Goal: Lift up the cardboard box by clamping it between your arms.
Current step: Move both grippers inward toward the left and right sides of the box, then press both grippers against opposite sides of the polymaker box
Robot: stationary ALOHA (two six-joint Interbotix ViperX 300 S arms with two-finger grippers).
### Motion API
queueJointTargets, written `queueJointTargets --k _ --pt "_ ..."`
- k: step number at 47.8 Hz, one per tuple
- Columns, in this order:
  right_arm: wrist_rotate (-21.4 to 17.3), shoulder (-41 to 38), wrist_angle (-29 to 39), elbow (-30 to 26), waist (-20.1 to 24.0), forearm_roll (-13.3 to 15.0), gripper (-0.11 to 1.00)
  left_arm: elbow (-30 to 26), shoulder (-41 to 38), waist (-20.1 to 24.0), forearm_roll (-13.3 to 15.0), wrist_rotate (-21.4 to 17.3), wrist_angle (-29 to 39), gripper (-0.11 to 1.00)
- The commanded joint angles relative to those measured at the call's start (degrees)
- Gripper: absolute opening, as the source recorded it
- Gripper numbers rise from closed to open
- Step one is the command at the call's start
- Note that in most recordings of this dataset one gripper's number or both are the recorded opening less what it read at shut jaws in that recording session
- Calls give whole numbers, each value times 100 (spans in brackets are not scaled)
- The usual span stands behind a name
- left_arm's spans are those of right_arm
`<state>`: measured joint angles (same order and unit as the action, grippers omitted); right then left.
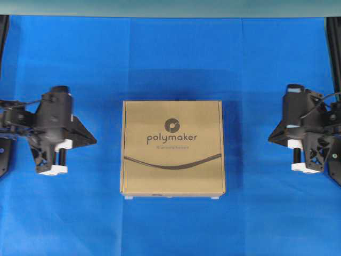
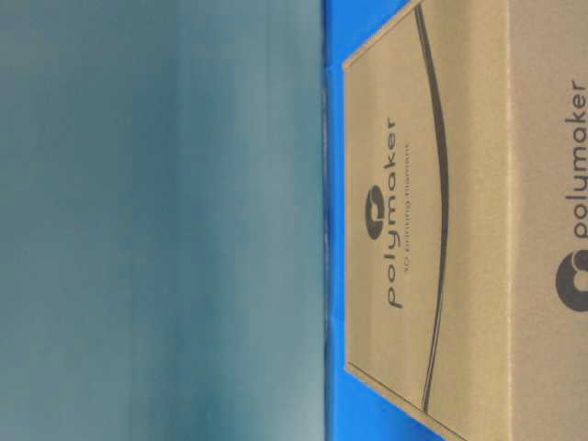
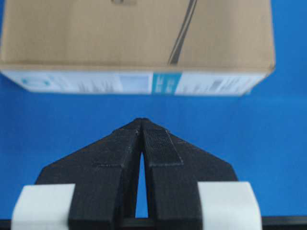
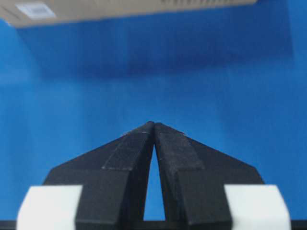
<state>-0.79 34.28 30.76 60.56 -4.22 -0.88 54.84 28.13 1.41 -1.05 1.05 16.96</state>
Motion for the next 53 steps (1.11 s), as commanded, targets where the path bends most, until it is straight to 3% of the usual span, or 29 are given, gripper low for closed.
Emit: queueJointTargets --k 1,9,14,18,20,25,28,31,53 --pt "0 -246 -26 -149 -18 26 0 -211 -193 9 -18 -44 123 -1" --pt "9 -615 -26 -193 -26 26 14 -325 -589 26 -18 -88 290 0" --pt "9 -800 -26 -202 -44 26 41 -378 -782 35 -18 -44 290 1" --pt "9 -932 -35 -193 -44 26 66 -404 -914 62 -18 9 290 19" --pt "9 -984 -53 -193 -44 35 79 -413 -976 70 -18 18 281 32" --pt "18 -1090 -114 -202 -44 35 98 -413 -1125 114 -18 35 255 64" --pt "18 -1134 -193 -193 -53 35 100 -422 -1213 123 -18 35 255 80" --pt "9 -1178 -281 -193 -44 35 98 -431 -1301 141 -18 35 211 88" --pt "53 -2276 -1230 -527 -44 35 98 -809 -2162 202 -18 35 -114 86"
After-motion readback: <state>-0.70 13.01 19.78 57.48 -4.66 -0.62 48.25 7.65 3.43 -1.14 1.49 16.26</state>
